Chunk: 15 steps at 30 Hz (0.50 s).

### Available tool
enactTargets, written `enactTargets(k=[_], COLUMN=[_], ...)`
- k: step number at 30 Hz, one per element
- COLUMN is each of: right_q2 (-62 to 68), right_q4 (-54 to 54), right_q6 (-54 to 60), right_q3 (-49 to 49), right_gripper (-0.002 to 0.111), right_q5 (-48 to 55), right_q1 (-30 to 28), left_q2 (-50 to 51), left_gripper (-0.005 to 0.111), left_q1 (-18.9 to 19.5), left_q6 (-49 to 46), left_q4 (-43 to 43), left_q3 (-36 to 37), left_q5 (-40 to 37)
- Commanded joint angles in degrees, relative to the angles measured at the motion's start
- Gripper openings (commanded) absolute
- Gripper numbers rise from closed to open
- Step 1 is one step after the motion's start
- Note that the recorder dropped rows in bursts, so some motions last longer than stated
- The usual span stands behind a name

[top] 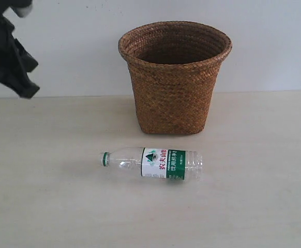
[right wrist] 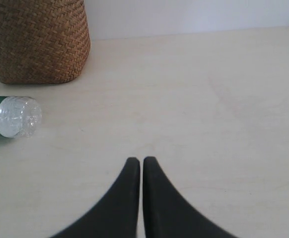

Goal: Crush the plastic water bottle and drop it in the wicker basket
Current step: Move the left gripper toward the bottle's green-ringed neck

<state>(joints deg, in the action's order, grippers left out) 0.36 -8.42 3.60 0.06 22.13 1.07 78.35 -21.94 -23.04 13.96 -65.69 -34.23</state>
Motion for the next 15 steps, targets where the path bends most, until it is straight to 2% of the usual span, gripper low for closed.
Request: enactTargets(k=[1,6,13,15], right_q2=[-0.4,-0.4,-0.4,-0.4], right_q4=[0.0,0.0,0.0,0.0], right_q6=[-0.1,-0.1,-0.1,-0.1], right_q3=[-0.1,-0.1,-0.1,-0.1], right_gripper=[0.000,0.000,0.000,0.000], right_q5=[-0.5,-0.4,-0.4,-0.4], right_q1=[0.1,0.1,0.1,0.1], left_q2=[1.0,1.4,4.8,6.7], left_gripper=[0.004,0.004,0.004,0.009], left_q1=[-2.7,-3.5,-3.5,-3.5], left_q6=[-14.1,-23.1,-44.7,-47.7], left_q4=[0.0,-5.2,-15.0,-16.1], left_q3=[-0.5,0.9,4.8,5.0], left_q5=[-9.0,-12.3,-12.3,-12.3])
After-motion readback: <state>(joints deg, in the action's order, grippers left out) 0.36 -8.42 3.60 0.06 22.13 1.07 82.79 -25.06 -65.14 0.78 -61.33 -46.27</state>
